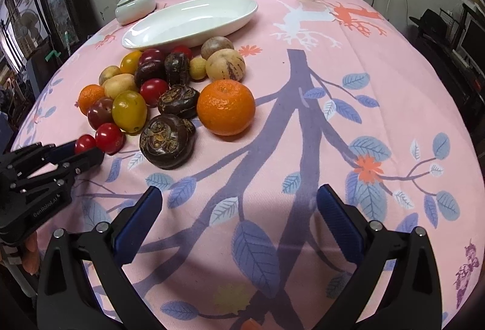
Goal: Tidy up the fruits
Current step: 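Grasp a red cherry tomato with the left tool while the right tool grasps a mandarin orange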
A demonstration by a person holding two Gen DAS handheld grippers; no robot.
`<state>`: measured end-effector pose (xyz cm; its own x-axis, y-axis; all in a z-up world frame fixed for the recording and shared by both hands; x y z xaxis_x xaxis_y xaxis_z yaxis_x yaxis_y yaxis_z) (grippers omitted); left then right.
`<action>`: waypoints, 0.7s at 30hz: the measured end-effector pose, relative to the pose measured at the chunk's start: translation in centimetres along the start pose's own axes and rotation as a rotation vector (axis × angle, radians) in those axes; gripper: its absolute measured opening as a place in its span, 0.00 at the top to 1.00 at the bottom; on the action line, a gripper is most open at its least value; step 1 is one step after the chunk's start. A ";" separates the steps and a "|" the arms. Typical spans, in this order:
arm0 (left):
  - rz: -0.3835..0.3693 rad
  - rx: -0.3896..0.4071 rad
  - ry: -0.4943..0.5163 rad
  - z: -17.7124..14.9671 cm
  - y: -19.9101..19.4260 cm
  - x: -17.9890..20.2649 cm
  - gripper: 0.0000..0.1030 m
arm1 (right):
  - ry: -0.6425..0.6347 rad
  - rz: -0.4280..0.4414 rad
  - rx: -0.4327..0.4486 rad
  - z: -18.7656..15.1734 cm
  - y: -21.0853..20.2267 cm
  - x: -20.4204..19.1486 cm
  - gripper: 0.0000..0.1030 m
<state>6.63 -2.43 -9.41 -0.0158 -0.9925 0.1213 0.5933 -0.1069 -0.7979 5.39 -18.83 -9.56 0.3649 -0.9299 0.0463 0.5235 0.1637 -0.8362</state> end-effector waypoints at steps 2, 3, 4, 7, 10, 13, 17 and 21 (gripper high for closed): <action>-0.005 -0.004 -0.004 0.1 -0.3 -0.3 0.72 | -0.058 -0.002 -0.002 0.6 -0.2 -0.1 0.01; -0.011 -0.009 -0.007 0.1 -0.4 -0.5 0.72 | -0.079 -0.005 -0.003 0.9 -0.2 0.0 0.01; -0.016 -0.009 -0.008 0.2 -0.6 -0.6 0.72 | -0.115 -0.020 -0.005 1.4 -0.3 0.4 0.01; -0.020 0.013 -0.017 0.4 -1.4 -1.4 0.72 | -0.194 -0.041 0.011 2.8 0.0 1.7 0.01; -0.018 0.024 -0.033 0.6 -1.7 -2.2 0.72 | -0.170 -0.021 -0.007 3.7 0.4 2.7 0.01; -0.025 0.023 -0.038 0.6 -1.9 -2.6 0.72 | -0.143 0.041 0.049 4.8 0.1 2.4 0.01; -0.033 0.018 -0.032 0.6 -1.8 -2.5 0.72 | -0.172 0.050 0.041 5.7 1.4 1.4 0.11; -0.037 0.017 -0.037 0.5 -1.9 -2.5 0.72 | -0.191 0.031 -0.027 5.7 3.5 1.0 0.28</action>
Point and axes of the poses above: each gripper's, at about its wrist camera, not at the fingertips, and y roughly the way its jaws point, x to its right, z to its top, the point moved 8 cm from there along y, roughly the way its jaws point, and after that the axes turned 13 degrees about -y, right-handed, at the moved point
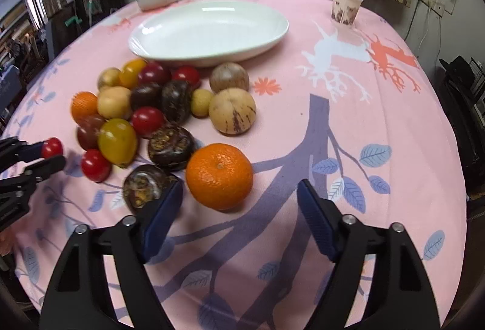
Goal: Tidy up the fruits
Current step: 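Grasp a red cherry tomato with the left tool while the right tool grasps a mandarin orange, then carry both fruits onto the white plate and open both tools to release them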
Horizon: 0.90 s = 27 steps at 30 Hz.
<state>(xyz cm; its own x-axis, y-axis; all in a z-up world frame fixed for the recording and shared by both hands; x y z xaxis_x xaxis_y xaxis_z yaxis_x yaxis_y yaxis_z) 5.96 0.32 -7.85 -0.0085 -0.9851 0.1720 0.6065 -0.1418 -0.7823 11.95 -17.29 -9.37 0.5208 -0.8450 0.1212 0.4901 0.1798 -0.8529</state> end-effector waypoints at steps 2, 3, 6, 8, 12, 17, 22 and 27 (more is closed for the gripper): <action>-0.004 0.000 -0.001 0.0 -0.2 0.0 0.72 | -0.011 0.026 -0.013 0.2 0.8 -0.5 0.47; -0.004 0.000 -0.001 0.1 -0.2 0.0 0.72 | -0.009 0.044 -0.017 0.3 1.1 -0.7 0.56; -0.007 -0.010 0.005 0.0 -0.1 0.1 0.72 | -0.048 0.001 -0.004 0.9 1.4 -1.1 0.56; -0.004 -0.007 0.010 0.1 -0.2 0.2 0.72 | -0.024 0.018 0.003 1.1 1.3 -0.9 0.57; -0.010 0.008 0.018 0.8 -0.8 0.0 0.72 | 0.026 0.023 0.029 1.1 0.0 0.2 0.57; -0.001 0.043 0.058 2.8 -1.9 0.1 0.72 | 0.051 0.037 0.108 2.3 -3.5 1.3 0.57; 0.002 0.075 0.099 7.4 -1.8 1.1 0.72 | 0.012 0.029 0.169 6.6 -5.3 1.9 0.57; 0.015 0.071 0.091 13.7 1.9 1.9 0.72 | -0.004 0.038 0.192 12.2 -2.2 2.6 0.57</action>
Point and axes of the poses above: each gripper's, at about its wrist camera, not at the fingertips, and y roughly the way its jaws point, x to its right, z to its top, the point moved 8 cm from there along y, roughly the way its jaws point, and after that the axes turned 13 degrees about -y, right-handed, at the moved point
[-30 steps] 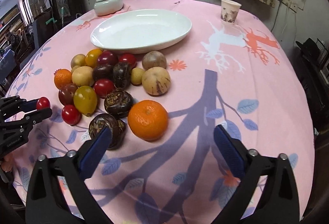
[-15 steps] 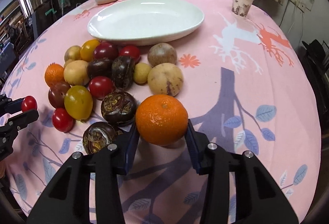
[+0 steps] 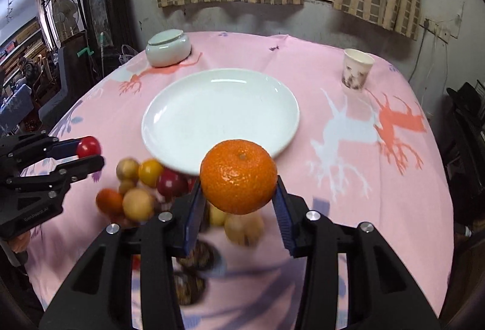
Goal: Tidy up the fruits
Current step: 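Carry both fruits onto the white plate and open both tools to release them, then grasp a dark brown ridged fruit with the right tool while the left tool grasps a mandarin orange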
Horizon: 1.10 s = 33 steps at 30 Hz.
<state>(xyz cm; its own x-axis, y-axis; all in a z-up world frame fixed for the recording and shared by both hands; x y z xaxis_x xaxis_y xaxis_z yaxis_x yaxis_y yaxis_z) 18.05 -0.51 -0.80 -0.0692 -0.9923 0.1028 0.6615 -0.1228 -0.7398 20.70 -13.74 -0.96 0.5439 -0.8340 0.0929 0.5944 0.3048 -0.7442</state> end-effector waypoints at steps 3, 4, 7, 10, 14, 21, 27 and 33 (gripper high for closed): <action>0.025 -0.041 -0.028 2.3 4.4 -0.5 0.72 | -0.007 0.021 -0.061 1.4 4.7 0.5 0.57; 0.032 -0.058 -0.036 2.7 5.7 -0.7 0.72 | -0.002 0.029 -0.087 1.4 5.9 0.6 0.57; 0.071 -0.104 -0.057 3.3 9.5 -1.6 0.72 | 0.003 0.023 -0.134 1.3 8.8 1.0 0.57; 0.081 -0.127 -0.056 3.3 11.3 -1.9 0.72 | -0.004 0.024 -0.159 1.1 10.4 1.1 0.56; 0.066 -0.146 -0.080 3.5 12.1 -2.0 0.58 | -0.029 -0.042 -0.120 1.8 10.3 1.2 0.33; 0.046 -0.053 -0.103 3.4 6.8 -2.8 0.23 | -0.049 -0.067 -0.031 1.6 4.5 1.1 0.25; 0.047 -0.030 -0.083 0.1 1.8 -3.9 0.21 | -0.072 -0.058 0.015 -2.1 -2.0 -0.3 0.25; 0.034 -0.036 -0.101 -4.5 -0.9 -4.7 0.18 | -0.085 0.016 -0.013 -7.3 -4.3 -3.7 0.25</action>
Point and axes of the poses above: each gripper's, at about its wrist camera, not at the fingertips, and y roughly the way its jaws point, x to its right, z to its top, the point moved 8 cm from there along y, roughly the way its jaws point, and after that the axes turned 13 degrees about -y, right-handed, at the moved point
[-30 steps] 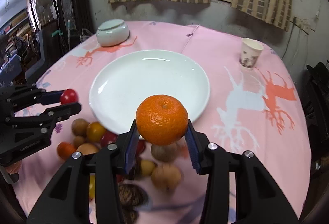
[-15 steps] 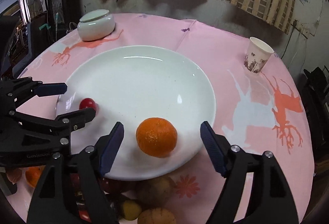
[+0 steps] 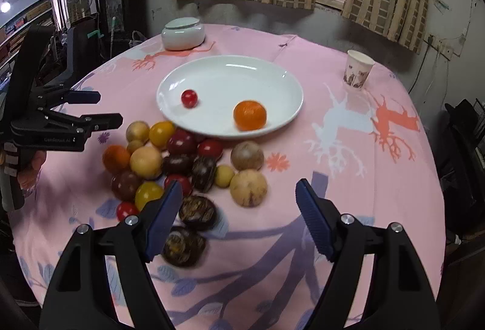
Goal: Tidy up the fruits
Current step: 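Grasp a dark brown ridged fruit with the right tool while the left tool grasps a mandarin orange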
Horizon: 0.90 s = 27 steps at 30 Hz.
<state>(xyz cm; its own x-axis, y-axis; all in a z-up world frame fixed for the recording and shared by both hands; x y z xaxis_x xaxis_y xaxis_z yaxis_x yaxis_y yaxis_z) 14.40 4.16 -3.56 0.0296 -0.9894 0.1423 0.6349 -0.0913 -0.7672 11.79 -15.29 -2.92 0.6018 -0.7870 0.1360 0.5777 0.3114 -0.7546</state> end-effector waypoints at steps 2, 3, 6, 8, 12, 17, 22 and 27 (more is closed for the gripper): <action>-0.011 -0.007 -0.006 -1.4 -0.4 -0.2 0.18 | 0.002 0.028 -0.038 -1.6 0.4 -1.4 0.25; -0.014 -0.013 -0.009 -2.0 -0.6 -0.3 0.18 | -0.005 0.027 -0.054 -2.2 0.6 -1.9 0.25; -0.020 -0.026 -0.005 -3.6 -1.0 -0.2 0.18 | -0.020 0.026 -0.076 -3.4 1.0 -3.3 0.25; -0.015 -0.024 0.007 -4.2 -1.1 -0.1 0.18 | -0.020 0.042 -0.089 -3.8 1.5 -4.2 0.25; -0.001 -0.038 0.022 -5.0 -1.0 -0.4 0.17 | -0.050 0.028 -0.133 -3.9 3.1 -5.4 0.29; 0.014 -0.039 0.025 -5.2 -0.9 -1.0 0.17 | -0.048 0.040 -0.173 -3.8 5.2 -6.0 0.49; 0.023 -0.059 0.019 -5.3 -0.2 -1.5 0.15 | -0.029 0.037 -0.155 -3.6 5.8 -6.0 0.51; 0.035 -0.068 0.049 -5.2 1.0 -0.9 0.15 | 0.014 0.089 -0.127 -3.9 5.5 -5.7 0.51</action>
<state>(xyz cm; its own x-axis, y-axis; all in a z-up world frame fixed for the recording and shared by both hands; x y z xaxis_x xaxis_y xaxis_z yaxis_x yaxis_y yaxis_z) 10.97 4.34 -7.70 0.0119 -0.9963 0.0848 0.5800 -0.0622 -0.8122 9.39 -11.16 -10.29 0.6395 -0.7667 0.0569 0.4477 0.3112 -0.8383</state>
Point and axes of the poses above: each gripper's, at about its wrist camera, not at the fingertips, and y roughly the way its jaws point, x to its right, z to its top, the point moved 8 cm from there along y, roughly the way its jaws point, and after that the axes turned 13 degrees about -y, right-handed, at the moved point
